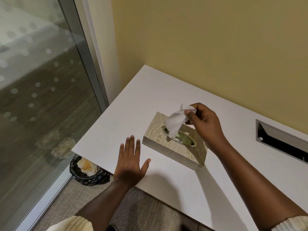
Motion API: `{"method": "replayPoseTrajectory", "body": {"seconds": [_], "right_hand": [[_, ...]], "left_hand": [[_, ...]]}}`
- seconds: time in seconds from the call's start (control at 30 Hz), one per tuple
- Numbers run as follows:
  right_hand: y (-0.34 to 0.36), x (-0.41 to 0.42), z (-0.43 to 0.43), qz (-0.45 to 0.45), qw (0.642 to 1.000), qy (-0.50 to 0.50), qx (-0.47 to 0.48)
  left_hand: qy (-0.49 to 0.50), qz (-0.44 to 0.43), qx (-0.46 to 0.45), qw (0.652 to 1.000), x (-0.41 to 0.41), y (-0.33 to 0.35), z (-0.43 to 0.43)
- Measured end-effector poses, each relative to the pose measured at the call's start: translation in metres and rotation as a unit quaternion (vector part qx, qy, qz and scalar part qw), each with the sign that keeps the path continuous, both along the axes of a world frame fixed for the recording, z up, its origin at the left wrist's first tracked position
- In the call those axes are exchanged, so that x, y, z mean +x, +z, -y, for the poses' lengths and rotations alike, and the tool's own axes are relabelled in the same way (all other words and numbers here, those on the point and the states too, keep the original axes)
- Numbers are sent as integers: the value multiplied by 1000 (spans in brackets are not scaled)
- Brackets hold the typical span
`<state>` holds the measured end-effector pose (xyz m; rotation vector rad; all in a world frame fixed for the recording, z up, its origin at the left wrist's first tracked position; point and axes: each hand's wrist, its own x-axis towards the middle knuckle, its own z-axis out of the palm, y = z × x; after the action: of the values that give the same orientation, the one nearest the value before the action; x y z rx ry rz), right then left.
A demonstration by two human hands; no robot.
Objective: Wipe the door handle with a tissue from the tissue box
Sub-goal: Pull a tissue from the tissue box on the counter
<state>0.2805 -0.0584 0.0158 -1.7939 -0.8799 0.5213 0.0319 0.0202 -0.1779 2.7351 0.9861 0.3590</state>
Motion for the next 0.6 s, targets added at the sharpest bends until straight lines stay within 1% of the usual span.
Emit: {"method": "replayPoseTrajectory", "body": {"seconds": [0.07,0.17,0.27,0.33,0.4,0.47,0.5,0.53,0.6], "right_hand": [[7,-3,-1,-47,999,-10,22],[11,-12,-2,-94,996,-7,10],[18,-22,-3,-111,994,12,-5],[24,-31,-3,-113,993,30,-10],[30,-40,-3,-93,994,56,-25],[37,-50,-5,-52,994,82,-49],[42,-56,-6,-35,994,94,-53],[48,-63,-9,-23,993,103,-54],[59,-73,-14,-2,991,118,-59]], "left_hand": [[-1,-7,-30,1000,0,3,0],[16,16,-118,993,0,14,-4],[81,105,-216,967,2,40,-12],[137,196,-260,936,6,72,-20],[152,270,-309,899,13,109,-31],[120,317,-356,871,20,147,-43],[93,330,-372,863,21,164,-49],[63,329,-386,859,20,181,-56],[3,301,-440,846,20,206,-66]]}}
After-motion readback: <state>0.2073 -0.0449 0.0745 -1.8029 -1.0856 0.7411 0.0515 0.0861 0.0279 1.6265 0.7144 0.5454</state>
